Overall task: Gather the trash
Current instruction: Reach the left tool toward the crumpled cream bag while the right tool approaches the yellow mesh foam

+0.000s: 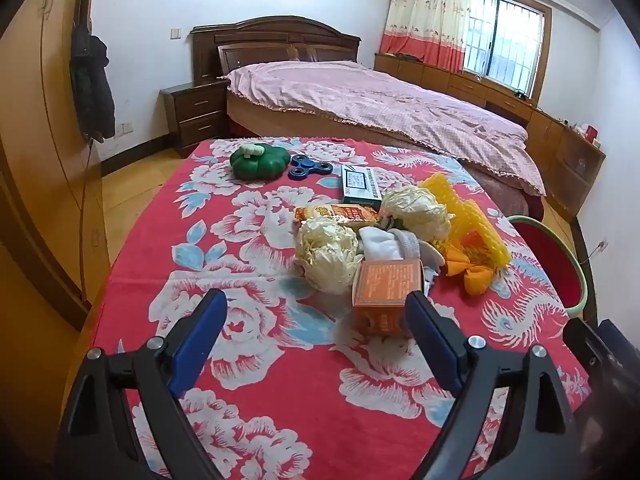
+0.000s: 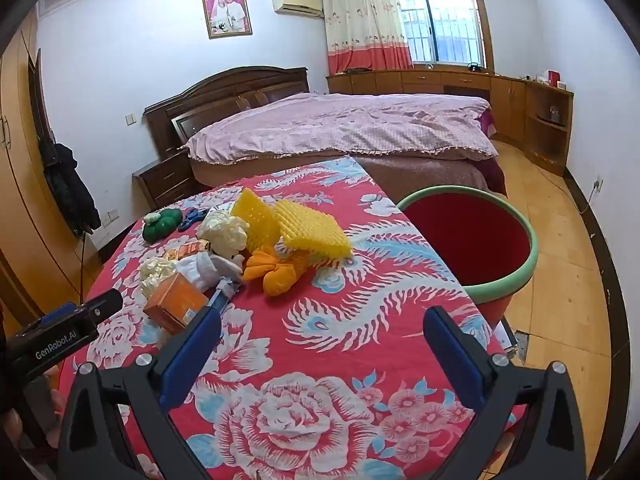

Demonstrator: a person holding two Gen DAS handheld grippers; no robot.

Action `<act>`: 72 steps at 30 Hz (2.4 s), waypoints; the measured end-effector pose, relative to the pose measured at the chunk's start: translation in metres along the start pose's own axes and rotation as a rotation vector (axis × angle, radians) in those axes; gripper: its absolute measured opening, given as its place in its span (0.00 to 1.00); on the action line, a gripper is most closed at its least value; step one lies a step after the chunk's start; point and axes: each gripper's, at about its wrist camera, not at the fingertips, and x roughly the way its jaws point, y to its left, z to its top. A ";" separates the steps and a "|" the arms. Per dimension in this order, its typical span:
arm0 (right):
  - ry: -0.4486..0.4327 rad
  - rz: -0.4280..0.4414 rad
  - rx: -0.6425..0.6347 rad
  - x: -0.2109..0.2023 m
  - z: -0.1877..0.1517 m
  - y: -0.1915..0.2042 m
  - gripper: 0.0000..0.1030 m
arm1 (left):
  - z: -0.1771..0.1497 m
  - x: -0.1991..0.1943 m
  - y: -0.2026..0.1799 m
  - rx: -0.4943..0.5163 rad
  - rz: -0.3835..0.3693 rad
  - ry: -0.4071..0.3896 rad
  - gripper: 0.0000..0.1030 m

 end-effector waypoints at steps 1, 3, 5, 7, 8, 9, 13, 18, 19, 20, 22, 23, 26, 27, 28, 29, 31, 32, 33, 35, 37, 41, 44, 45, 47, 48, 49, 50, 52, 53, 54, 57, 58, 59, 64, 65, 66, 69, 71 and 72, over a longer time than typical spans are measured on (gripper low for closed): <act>-0.003 0.001 0.000 0.000 0.000 0.000 1.00 | 0.000 0.000 0.000 0.002 0.002 -0.009 0.88; -0.002 0.002 -0.001 -0.001 0.001 0.001 1.00 | 0.000 -0.001 0.000 0.005 0.003 -0.015 0.88; -0.002 0.002 -0.002 -0.002 0.001 0.001 1.00 | 0.000 -0.001 0.000 0.005 0.000 -0.013 0.88; -0.002 0.002 0.001 -0.002 0.002 0.001 1.00 | 0.000 0.000 0.000 0.002 0.000 -0.010 0.88; -0.001 0.001 0.003 -0.003 0.002 0.000 1.00 | 0.000 0.000 0.000 0.002 0.001 -0.007 0.88; 0.002 -0.006 0.005 0.000 0.005 0.003 1.00 | 0.000 0.000 0.000 0.002 0.001 -0.007 0.88; -0.001 0.001 0.005 0.000 0.002 0.003 1.00 | 0.000 0.000 0.000 0.002 0.004 -0.005 0.88; -0.003 0.001 0.004 -0.004 0.004 0.000 1.00 | 0.005 -0.001 0.006 0.002 0.007 -0.004 0.88; -0.003 0.002 0.002 -0.004 0.004 0.001 1.00 | 0.006 -0.002 0.008 0.003 0.008 -0.003 0.88; -0.002 0.003 0.003 -0.003 0.004 0.001 1.00 | 0.006 -0.001 0.007 0.003 0.009 -0.003 0.88; -0.003 0.001 0.000 -0.004 0.004 0.002 1.00 | 0.006 -0.003 0.007 0.002 0.014 -0.004 0.88; -0.002 0.001 0.000 -0.004 0.004 0.002 1.00 | 0.006 -0.003 0.006 0.002 0.015 -0.003 0.88; -0.001 0.003 0.001 -0.004 0.006 0.002 1.00 | 0.006 -0.002 0.006 0.002 0.016 -0.003 0.88; -0.001 0.003 0.002 -0.004 0.006 0.002 1.00 | 0.006 -0.002 0.006 0.002 0.017 -0.002 0.88; -0.002 0.003 0.002 -0.003 0.005 0.001 1.00 | 0.006 -0.001 0.006 0.002 0.018 -0.001 0.88; -0.002 0.003 0.003 -0.003 0.005 0.001 1.00 | 0.006 -0.001 0.007 0.002 0.019 0.001 0.88; -0.004 0.001 0.004 -0.004 0.005 0.000 1.00 | 0.008 0.000 0.009 0.001 0.020 0.003 0.88; -0.005 -0.001 0.004 -0.004 0.005 0.001 1.00 | 0.009 0.001 0.009 0.001 0.020 0.001 0.88; -0.004 -0.001 0.004 -0.004 0.005 0.001 1.00 | 0.009 0.001 0.010 0.000 0.021 0.000 0.88; 0.001 0.005 0.008 0.001 0.008 0.000 1.00 | 0.011 0.001 0.013 -0.004 0.024 -0.001 0.88; -0.004 0.005 0.008 0.002 0.010 0.000 1.00 | 0.013 0.002 0.015 -0.006 0.027 0.002 0.88; -0.006 0.013 0.003 0.006 0.017 -0.001 1.00 | 0.017 0.008 0.021 -0.021 0.023 0.015 0.88; 0.000 0.023 0.003 0.008 0.019 0.000 1.00 | 0.019 0.014 0.024 -0.026 0.016 0.031 0.88; 0.000 0.023 0.002 0.009 0.019 -0.001 1.00 | 0.019 0.017 0.024 -0.026 0.016 0.039 0.88; 0.006 0.023 0.001 0.013 0.021 -0.001 1.00 | 0.021 0.023 0.025 -0.026 0.012 0.052 0.88; 0.007 0.024 0.003 0.013 0.021 -0.002 1.00 | 0.021 0.025 0.024 -0.025 0.008 0.058 0.88; 0.012 0.026 0.006 0.015 0.022 -0.003 1.00 | 0.022 0.029 0.024 -0.024 0.001 0.069 0.88; 0.016 0.027 0.008 0.017 0.023 -0.004 1.00 | 0.022 0.031 0.024 -0.024 -0.003 0.075 0.88; 0.023 0.025 0.007 0.022 0.025 -0.005 1.00 | 0.024 0.036 0.022 -0.022 -0.009 0.080 0.88; 0.028 0.021 0.007 0.025 0.027 -0.006 1.00 | 0.025 0.040 0.022 -0.018 -0.010 0.081 0.88; 0.031 0.020 0.007 0.028 0.029 -0.006 1.00 | 0.027 0.043 0.021 -0.014 -0.011 0.084 0.88; 0.042 0.013 0.012 0.036 0.034 -0.007 1.00 | 0.032 0.054 0.021 -0.008 -0.014 0.094 0.88; 0.046 0.007 0.011 0.040 0.035 -0.007 1.00 | 0.033 0.057 0.021 -0.009 -0.016 0.100 0.88; 0.053 0.001 0.012 0.045 0.037 -0.007 1.00 | 0.034 0.062 0.021 -0.013 -0.018 0.109 0.88; 0.092 0.008 0.013 0.063 0.040 -0.003 1.00 | 0.038 0.079 0.022 -0.014 -0.034 0.139 0.88; 0.099 0.010 0.009 0.067 0.042 -0.001 1.00 | 0.038 0.083 0.021 -0.010 -0.040 0.146 0.88; 0.104 0.007 0.003 0.071 0.043 0.001 1.00 | 0.038 0.086 0.022 -0.008 -0.042 0.150 0.86; 0.123 0.004 -0.004 0.082 0.048 0.007 0.95 | 0.039 0.097 0.025 -0.004 -0.053 0.160 0.81; 0.138 0.004 -0.009 0.091 0.051 0.011 0.91 | 0.039 0.104 0.027 -0.009 -0.066 0.174 0.78; 0.142 0.004 -0.011 0.094 0.052 0.012 0.90 | 0.038 0.108 0.029 -0.014 -0.083 0.181 0.76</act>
